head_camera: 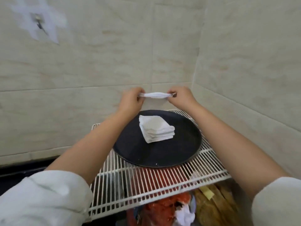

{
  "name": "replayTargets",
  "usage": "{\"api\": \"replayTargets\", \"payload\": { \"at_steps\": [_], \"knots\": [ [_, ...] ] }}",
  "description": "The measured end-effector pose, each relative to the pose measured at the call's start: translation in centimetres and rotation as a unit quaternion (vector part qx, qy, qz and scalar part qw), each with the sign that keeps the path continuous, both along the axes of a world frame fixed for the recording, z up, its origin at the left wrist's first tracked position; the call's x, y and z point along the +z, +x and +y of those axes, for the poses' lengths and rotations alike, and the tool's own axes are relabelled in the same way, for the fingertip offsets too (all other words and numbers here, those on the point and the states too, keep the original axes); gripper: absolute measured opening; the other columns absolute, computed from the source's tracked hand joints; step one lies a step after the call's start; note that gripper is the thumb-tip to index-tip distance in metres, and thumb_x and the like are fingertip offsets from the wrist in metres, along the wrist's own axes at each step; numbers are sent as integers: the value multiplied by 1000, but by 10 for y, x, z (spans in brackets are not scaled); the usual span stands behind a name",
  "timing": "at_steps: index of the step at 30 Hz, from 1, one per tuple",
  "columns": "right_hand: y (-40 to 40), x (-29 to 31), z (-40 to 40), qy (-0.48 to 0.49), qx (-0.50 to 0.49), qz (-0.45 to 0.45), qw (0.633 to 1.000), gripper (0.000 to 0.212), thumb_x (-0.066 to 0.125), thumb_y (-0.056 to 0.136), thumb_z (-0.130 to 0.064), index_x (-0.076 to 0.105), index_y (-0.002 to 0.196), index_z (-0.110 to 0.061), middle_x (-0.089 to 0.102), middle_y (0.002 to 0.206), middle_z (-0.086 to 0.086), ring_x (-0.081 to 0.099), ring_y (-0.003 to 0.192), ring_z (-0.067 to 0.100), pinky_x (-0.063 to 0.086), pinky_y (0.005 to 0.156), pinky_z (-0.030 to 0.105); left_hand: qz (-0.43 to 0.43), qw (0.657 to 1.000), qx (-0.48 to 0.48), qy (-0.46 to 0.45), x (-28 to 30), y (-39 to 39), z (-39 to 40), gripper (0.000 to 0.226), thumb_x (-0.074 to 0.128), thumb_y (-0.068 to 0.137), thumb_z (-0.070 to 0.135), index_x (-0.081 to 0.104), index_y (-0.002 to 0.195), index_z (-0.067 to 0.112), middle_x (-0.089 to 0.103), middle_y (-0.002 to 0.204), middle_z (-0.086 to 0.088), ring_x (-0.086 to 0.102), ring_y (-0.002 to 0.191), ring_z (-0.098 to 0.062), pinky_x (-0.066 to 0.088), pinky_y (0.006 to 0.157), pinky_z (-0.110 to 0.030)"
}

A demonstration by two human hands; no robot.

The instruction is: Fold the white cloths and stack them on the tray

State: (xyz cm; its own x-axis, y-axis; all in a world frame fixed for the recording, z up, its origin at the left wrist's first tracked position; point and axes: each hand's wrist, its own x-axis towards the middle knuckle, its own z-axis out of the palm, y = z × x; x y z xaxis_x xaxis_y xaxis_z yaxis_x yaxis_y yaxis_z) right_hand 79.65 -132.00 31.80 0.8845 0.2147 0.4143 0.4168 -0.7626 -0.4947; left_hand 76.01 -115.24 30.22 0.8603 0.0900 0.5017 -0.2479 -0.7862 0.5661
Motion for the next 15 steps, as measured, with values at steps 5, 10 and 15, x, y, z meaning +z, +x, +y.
{"api": "replayTargets", "payload": {
  "at_steps": [5, 10, 15],
  "knots": [
    [40, -62, -12, -97, 68, 43, 992, 26, 50, 81, 2, 69, 99, 0, 68, 104, 21, 60, 100, 34, 39, 78, 30, 93, 994, -1, 63, -56, 21, -5, 27, 56, 87, 7, 63, 114, 4, 66, 109, -17, 60, 101, -30, 38, 82, -25],
    [42, -84, -33, -103, 108, 58, 987, 22, 50, 79, 4, 69, 90, 4, 69, 96, 14, 59, 95, 26, 36, 72, 23, 93, 990, -30, 98, -77, 16, -13, 27, 60, 87, 13, 65, 113, 8, 67, 112, -8, 60, 99, -23, 42, 85, -26],
    [40, -88, -42, -136, 124, 117, 976, 21, 50, 81, -1, 68, 90, 3, 67, 92, 15, 60, 91, 27, 43, 80, 35, 128, 975, -24, 181, -82, 17, -21, 29, 54, 91, 25, 62, 118, 15, 65, 108, -5, 57, 100, -21, 43, 80, -27]
  ]
}}
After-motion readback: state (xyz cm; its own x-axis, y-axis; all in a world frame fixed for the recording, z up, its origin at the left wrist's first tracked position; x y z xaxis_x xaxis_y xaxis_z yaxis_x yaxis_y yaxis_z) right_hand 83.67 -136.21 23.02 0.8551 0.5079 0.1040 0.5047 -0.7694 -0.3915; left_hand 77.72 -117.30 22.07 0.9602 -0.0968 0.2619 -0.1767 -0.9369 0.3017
